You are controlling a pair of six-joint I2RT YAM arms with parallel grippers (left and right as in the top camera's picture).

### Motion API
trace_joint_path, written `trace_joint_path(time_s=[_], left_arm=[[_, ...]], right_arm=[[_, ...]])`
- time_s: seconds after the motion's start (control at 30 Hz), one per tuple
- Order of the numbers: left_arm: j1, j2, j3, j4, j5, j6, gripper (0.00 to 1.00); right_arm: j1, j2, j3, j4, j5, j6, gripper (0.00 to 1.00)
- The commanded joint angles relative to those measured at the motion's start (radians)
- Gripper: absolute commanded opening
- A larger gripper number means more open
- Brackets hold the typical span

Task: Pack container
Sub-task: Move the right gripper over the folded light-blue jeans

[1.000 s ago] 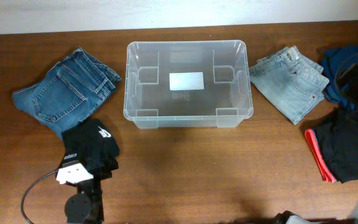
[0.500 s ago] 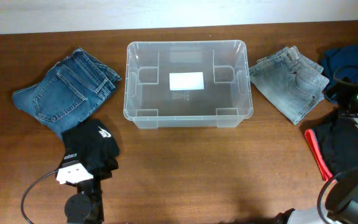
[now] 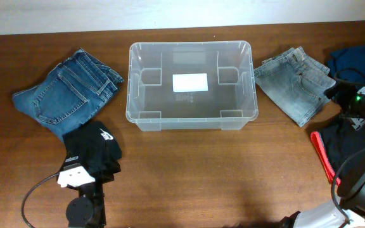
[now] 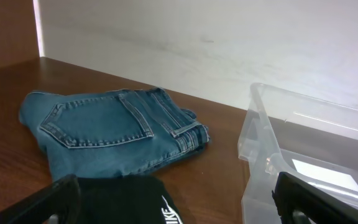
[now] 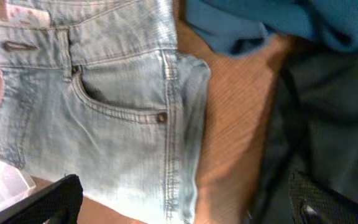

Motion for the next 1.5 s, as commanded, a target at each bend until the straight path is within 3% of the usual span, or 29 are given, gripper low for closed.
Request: trace_joint_path(time_s=[0.0,0.27,0.9,1.33,1.47], left_arm=[[0.005,-0.009,-0.007,0.002,0.000,0.012,0.99],[0.005,-0.008,-0.007,0.002,0.000,0.012,0.99],[0.005,-0.009,-0.007,0.002,0.000,0.012,0.99],[0.005,-0.008,-0.007,0.002,0.000,0.012,0.99],[0.005,-0.009,-0.007,0.002,0.000,0.012,0.99]], right_arm=[[-0.003,0.026,-0.032,0.037,-0.051,0.002,0.98],[-0.002,0.038,-0.064,0.098,-0.150,-0.005,0.99],[0.002,0.041,-0.253,0.312,-0.145,-0.005,0.98],[0.134,0.108,-0.254,0.441,-0.133,0.018,1.00],[0.143,0.108,-0.254,0.446,-0.080,0.101,0.91]])
